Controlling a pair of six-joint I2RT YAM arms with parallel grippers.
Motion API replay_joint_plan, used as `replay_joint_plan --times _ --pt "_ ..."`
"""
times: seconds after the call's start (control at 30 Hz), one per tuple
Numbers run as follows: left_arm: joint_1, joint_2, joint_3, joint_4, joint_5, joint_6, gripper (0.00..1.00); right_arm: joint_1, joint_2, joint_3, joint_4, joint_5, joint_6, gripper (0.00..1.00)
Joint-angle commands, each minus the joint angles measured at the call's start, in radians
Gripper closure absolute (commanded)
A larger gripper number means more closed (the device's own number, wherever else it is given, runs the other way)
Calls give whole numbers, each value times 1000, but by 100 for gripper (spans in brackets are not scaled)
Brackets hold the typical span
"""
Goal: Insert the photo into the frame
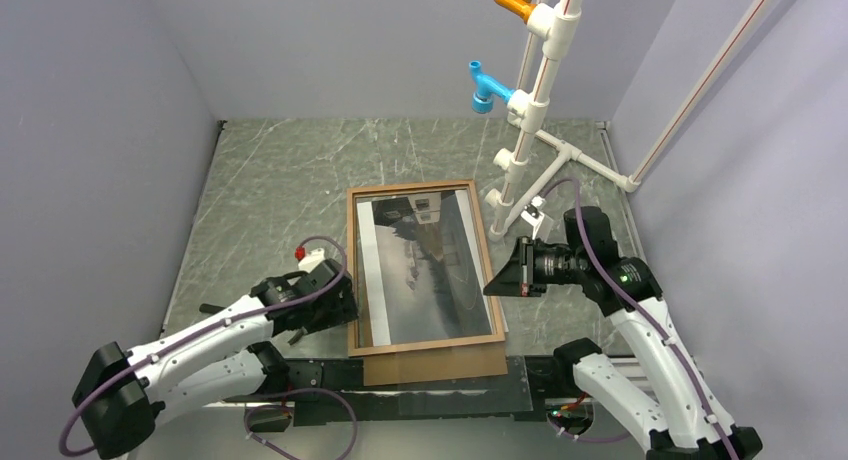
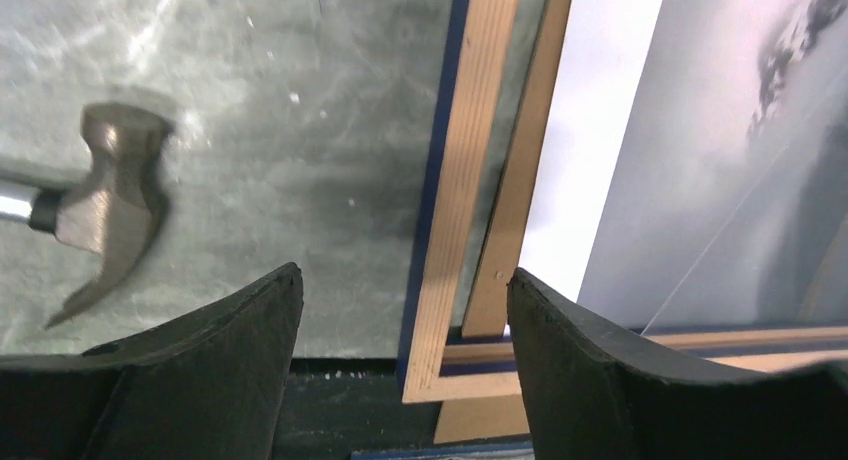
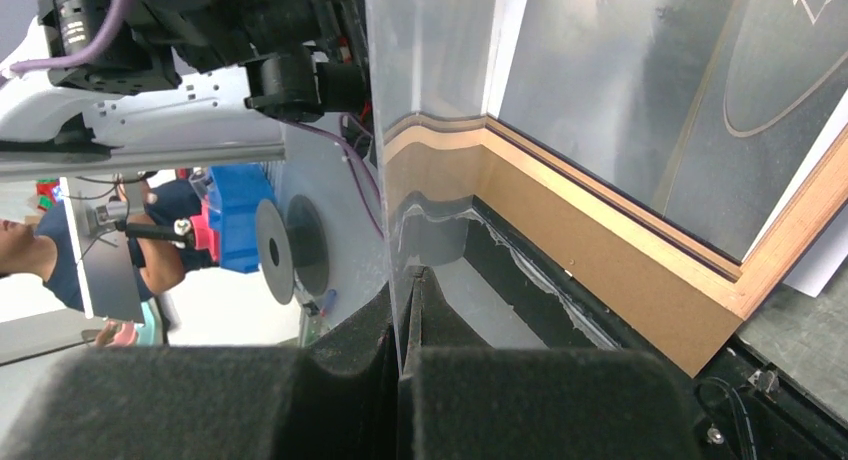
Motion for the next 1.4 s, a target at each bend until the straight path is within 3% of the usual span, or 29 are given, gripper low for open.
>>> replay_joint_plan --times 0.0,0.17,0.37,0.43,0.53,0.63,0.97,1.23,1.3,1.37 --pt "134 3 2 107 94 153 25 0 35 49 54 8 -6 100" --pt "216 98 18 195 154 246 29 3 86 130 42 53 -27 100" --pt "263 227 22 278 189 305 47 24 150 228 66 66 -18 100" --pt "275 264 31 279 178 322 57 37 169 254 83 69 -6 100" --pt "288 298 49 272 156 355 80 59 198 277 117 69 13 100" --pt "304 309 64 253 142 376 91 79 222 292 133 76 23 100" --pt "326 269 28 248 136 370 100 140 268 260 253 92 101 100" --pt "327 180 -32 202 102 346 100 173 307 282 271 118 105 100" --pt "328 168 -38 203 100 355 96 180 318 286 277 119 107 100" --pt "328 164 -34 192 95 358 84 185 329 296 271 126 103 100"
